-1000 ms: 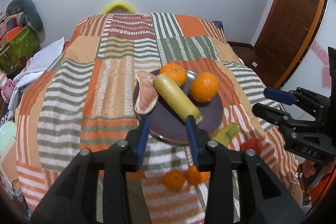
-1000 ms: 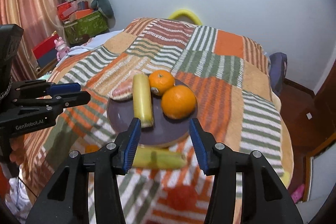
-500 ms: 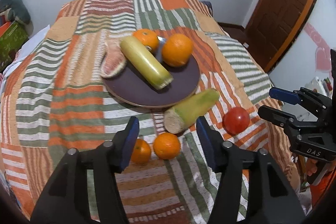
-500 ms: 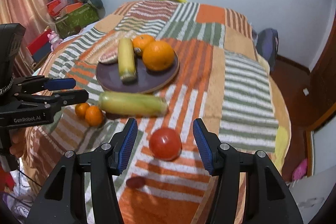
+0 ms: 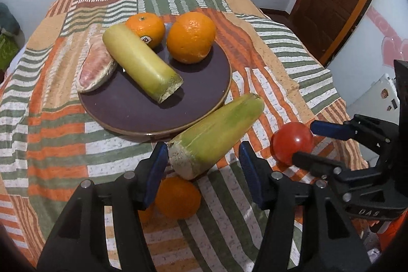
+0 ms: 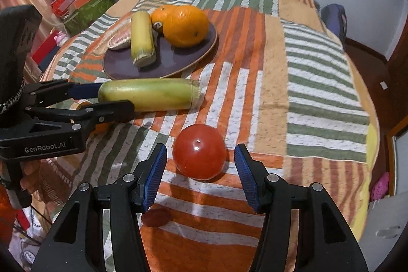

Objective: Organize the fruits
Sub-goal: 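Grasp the peeled yellow fruit with the left tool while the right tool grasps the red tomato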

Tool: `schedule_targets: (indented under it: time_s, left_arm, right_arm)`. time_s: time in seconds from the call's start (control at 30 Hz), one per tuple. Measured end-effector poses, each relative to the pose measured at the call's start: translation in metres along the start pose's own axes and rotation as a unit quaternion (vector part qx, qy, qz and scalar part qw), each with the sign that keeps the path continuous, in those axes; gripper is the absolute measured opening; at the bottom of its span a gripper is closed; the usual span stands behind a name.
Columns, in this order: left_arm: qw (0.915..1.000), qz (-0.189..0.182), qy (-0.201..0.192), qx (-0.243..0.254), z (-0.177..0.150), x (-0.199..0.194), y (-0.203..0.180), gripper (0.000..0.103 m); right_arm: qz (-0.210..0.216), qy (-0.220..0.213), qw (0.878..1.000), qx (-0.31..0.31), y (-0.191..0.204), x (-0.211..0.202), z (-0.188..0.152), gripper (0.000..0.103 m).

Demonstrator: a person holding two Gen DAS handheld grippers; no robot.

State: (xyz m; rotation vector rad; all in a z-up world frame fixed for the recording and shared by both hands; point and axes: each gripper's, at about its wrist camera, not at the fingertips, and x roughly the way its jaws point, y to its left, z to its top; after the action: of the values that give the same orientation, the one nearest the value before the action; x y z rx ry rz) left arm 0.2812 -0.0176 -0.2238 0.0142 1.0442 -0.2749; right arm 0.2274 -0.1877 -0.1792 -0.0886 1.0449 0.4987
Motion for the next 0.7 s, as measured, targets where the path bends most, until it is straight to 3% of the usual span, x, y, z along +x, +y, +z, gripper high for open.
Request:
schedule_targets:
  time_s: [0.27,0.37,0.7]
  left_arm:
    - [0.9999,-0.002,-0.013,0.000,-0.001,-0.003,0.002,0.047]
    - [0.9998,-0.003,-0.019,-0.001,-0.001,-0.008,0.000,0.044]
    - [0.9979,0.008,-0.026,0.059,-0.017,-0.033,-0.042,0.034]
  right_arm:
    - [0.002,0.008,1.000,0.000,0.003,0.015,0.001,0.051]
    - [-0.006,0.003,1.000,-0.005,0.004,0.014,0.002,0.044]
    - [-0.007,-0.022,1.000,0.021,-0.008,-0.007,0.004,0.042]
